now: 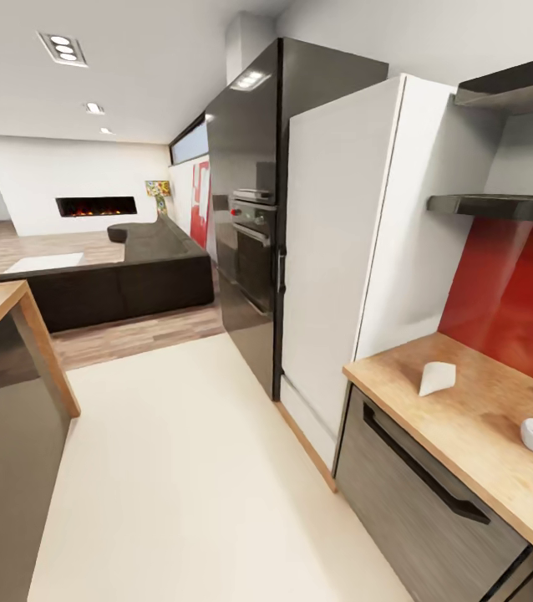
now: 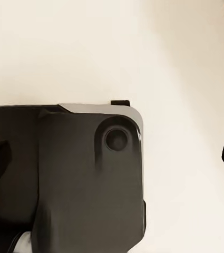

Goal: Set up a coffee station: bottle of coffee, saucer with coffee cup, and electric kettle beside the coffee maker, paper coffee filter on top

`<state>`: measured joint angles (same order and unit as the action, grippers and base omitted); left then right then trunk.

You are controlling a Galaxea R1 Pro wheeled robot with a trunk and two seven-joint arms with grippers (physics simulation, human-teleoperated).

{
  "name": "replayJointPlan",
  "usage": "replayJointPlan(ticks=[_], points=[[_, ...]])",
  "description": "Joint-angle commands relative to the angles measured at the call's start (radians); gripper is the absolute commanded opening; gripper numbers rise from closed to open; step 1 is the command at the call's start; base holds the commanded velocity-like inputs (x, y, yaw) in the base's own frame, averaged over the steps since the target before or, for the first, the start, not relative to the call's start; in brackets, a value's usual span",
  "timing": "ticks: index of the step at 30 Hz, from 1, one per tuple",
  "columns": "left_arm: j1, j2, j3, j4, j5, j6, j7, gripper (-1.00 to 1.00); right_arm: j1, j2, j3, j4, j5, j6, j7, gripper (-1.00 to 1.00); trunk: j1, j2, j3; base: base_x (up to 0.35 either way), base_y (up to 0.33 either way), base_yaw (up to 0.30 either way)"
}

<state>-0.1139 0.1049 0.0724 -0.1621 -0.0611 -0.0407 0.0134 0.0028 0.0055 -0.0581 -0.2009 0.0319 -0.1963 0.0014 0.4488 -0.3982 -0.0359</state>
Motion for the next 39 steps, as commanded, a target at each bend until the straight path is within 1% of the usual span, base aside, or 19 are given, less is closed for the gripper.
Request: replayJointPlan(ticks=[1, 4, 9, 39], points=[[-0.001, 0.0, 0.007, 0.001, -0.006, -0.004, 0.0, 1.0, 0.0, 0.001, -0.006, -0.002, 0.003, -0.001, 0.0, 1.0, 0.001, -0.002, -0.002, 0.332, 0.036, -0.265], [-0.001, -0.001, 0.007, 0.001, -0.006, -0.004, 0.0, 1.0, 0.0, 0.0, -0.006, -0.002, 0.003, -0.001, 0.0, 1.0, 0.001, -0.002, -0.002, 0.275, 0.017, -0.265], [-0.001, 0.0, 0.007, 0.001, -0.006, -0.005, 0.0, 1.0, 0.0, 0.001, -0.006, -0.002, 0.003, -0.001, 0.0, 1.0, 0.001, -0.002, -0.002, 0.08, 0.004, -0.265], [-0.001, 0.001, 0.007, -0.002, -0.005, -0.016, 0.002, 1.0, 0.0, 0.001, -0.005, -0.002, 0.003, -0.001, 0.0, 1.0, 0.001, -0.002, -0.002, 0.002, 0.009, -0.265]])
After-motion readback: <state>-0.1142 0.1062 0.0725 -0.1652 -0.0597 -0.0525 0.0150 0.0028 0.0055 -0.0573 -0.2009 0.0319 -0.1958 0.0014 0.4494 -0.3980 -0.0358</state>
